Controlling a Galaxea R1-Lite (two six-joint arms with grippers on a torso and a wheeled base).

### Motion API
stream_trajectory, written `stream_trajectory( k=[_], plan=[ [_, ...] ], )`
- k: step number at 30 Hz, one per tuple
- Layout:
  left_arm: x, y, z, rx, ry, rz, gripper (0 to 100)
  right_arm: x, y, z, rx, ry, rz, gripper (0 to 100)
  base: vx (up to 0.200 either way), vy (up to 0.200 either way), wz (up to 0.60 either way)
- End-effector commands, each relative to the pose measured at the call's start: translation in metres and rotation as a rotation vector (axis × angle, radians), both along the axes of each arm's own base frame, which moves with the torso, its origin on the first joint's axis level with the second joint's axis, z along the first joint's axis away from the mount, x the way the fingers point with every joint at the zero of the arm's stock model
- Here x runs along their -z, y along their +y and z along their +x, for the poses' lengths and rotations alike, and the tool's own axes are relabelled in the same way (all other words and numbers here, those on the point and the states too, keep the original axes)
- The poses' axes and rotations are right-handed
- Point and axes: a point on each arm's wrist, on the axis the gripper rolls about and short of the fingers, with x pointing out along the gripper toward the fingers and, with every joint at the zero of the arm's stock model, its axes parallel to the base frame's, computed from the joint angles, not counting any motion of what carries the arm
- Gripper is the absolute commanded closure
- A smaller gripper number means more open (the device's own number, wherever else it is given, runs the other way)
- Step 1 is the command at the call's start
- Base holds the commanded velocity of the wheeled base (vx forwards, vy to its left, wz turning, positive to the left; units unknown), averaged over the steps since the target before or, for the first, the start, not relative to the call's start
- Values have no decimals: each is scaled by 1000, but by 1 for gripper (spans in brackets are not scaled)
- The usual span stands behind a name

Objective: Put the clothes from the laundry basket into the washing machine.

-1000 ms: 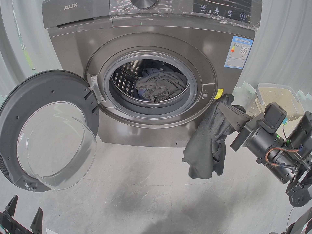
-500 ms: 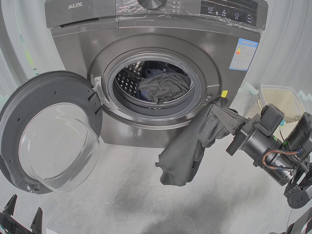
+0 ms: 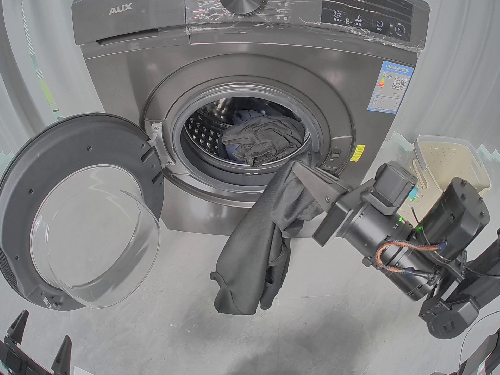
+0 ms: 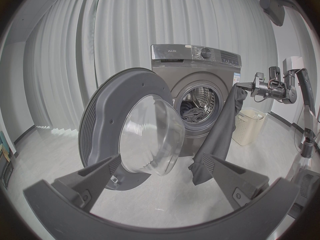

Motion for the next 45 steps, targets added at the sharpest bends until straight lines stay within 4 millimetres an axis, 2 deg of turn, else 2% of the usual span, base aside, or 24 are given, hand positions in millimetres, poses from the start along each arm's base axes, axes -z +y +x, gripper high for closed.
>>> stream_trajectory(
  k=[1,7,16,17,18,19,20,21,25,26,27,28,29,30,31,35,42,45],
  plan=[
    [5,0,0,1,-1,1,0,12,19,6,-26,14,-2,100,0,0,0],
    [5,0,0,2,-1,1,0,19,29,13,-26,22,-8,100,0,0,0],
    [2,0,0,-14,-26,-7,0,15,35,19,-24,1,19,100,0,0,0],
    [-21,0,-6,-25,-140,-41,0,15,35,19,-22,1,19,100,0,0,0],
    [-60,0,-19,-36,-303,-79,0,16,35,19,-24,3,16,100,0,0,0],
    [-71,0,-22,-31,-343,-87,0,16,35,19,-24,3,16,100,0,0,0],
    [-71,0,-22,-31,-343,-87,0,16,35,19,-24,3,16,100,0,0,0],
    [-119,-2,-19,43,-356,-88,0,14,36,21,-22,-3,19,100,0,0,0],
    [-101,-9,29,374,-17,-75,0,23,44,28,-24,8,10,100,0,0,0],
    [-98,-9,40,425,48,-82,0,23,46,29,-24,6,12,100,0,0,0],
    [-98,-9,40,425,48,-82,0,23,46,29,-24,6,12,100,0,0,0],
    [-97,-9,65,470,151,-78,0,23,49,32,-24,0,18,100,0,0,0],
    [-97,-10,76,481,178,-72,0,21,50,33,-22,-3,23,100,0,0,0],
    [-97,-10,76,481,178,-72,0,21,50,33,-22,-3,23,100,0,0,0],
    [-100,-11,100,507,191,-61,0,19,51,33,-24,-9,30,100,0,0,0],
    [-99,-25,141,583,210,-54,0,13,54,35,-21,-29,52,100,0,0,0],
    [-87,-54,184,596,252,-33,0,15,63,39,-41,-40,54,100,0,0,0],
    [-90,-63,205,575,216,-33,0,15,68,45,-41,-47,62,100,0,0,0]
  ],
)
